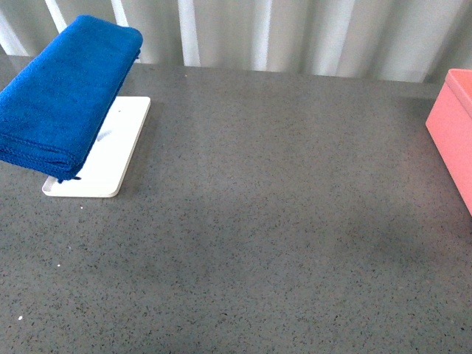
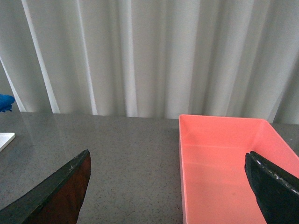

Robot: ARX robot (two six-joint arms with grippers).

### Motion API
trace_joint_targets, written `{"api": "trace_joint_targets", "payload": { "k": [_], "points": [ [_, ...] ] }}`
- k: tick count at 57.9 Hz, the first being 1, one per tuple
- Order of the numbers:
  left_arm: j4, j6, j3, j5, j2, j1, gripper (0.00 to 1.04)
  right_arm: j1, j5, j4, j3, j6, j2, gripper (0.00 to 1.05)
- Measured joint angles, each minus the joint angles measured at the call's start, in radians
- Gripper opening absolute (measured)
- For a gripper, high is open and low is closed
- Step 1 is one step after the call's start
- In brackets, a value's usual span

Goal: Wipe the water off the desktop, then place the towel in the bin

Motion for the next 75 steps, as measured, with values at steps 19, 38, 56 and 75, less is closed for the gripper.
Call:
{"api": "trace_joint_targets", "payload": {
  "k": [19,38,56,75],
  "points": [
    [0.000,0.000,0.000,0.000,0.000,0.000,0.98,0.000,0.000,0.000,0.000,0.000,0.000,0.98],
    [0.000,0.000,0.000,0.000,0.000,0.000,0.98,0.000,0.000,0.000,0.000,0.000,0.000,0.98],
    [0.000,0.000,0.000,0.000,0.000,0.000,0.98,0.000,0.000,0.000,0.000,0.000,0.000,0.98],
    [0.000,0.000,0.000,0.000,0.000,0.000,0.98,0.000,0.000,0.000,0.000,0.000,0.000,0.98]
  ]
}}
